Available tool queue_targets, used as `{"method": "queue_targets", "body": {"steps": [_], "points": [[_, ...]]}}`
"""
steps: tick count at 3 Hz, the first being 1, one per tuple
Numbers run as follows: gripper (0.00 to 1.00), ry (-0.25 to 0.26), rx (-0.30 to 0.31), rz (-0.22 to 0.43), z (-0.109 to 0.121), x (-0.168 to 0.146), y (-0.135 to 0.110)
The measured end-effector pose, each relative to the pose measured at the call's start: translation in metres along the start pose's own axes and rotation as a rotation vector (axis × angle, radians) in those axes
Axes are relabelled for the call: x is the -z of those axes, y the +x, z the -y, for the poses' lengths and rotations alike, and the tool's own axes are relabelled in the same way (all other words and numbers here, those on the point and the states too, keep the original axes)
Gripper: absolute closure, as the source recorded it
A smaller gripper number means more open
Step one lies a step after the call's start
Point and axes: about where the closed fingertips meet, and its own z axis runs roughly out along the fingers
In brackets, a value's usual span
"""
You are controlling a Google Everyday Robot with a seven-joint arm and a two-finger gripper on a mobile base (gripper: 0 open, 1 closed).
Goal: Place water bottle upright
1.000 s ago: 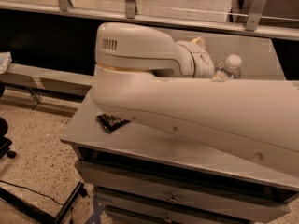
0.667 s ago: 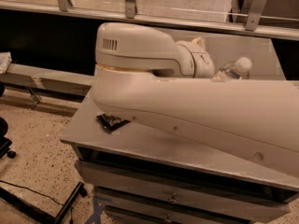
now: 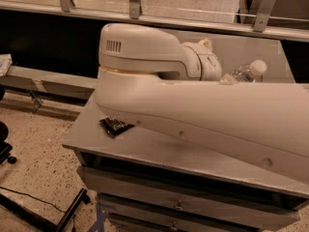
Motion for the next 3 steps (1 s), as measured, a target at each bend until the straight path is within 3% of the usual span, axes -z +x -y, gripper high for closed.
{"method": "queue_targets", "body": {"steps": [3], "points": [[0.15, 0.000, 0.000, 0.000, 0.0000, 0.0000, 0.0000]]}}
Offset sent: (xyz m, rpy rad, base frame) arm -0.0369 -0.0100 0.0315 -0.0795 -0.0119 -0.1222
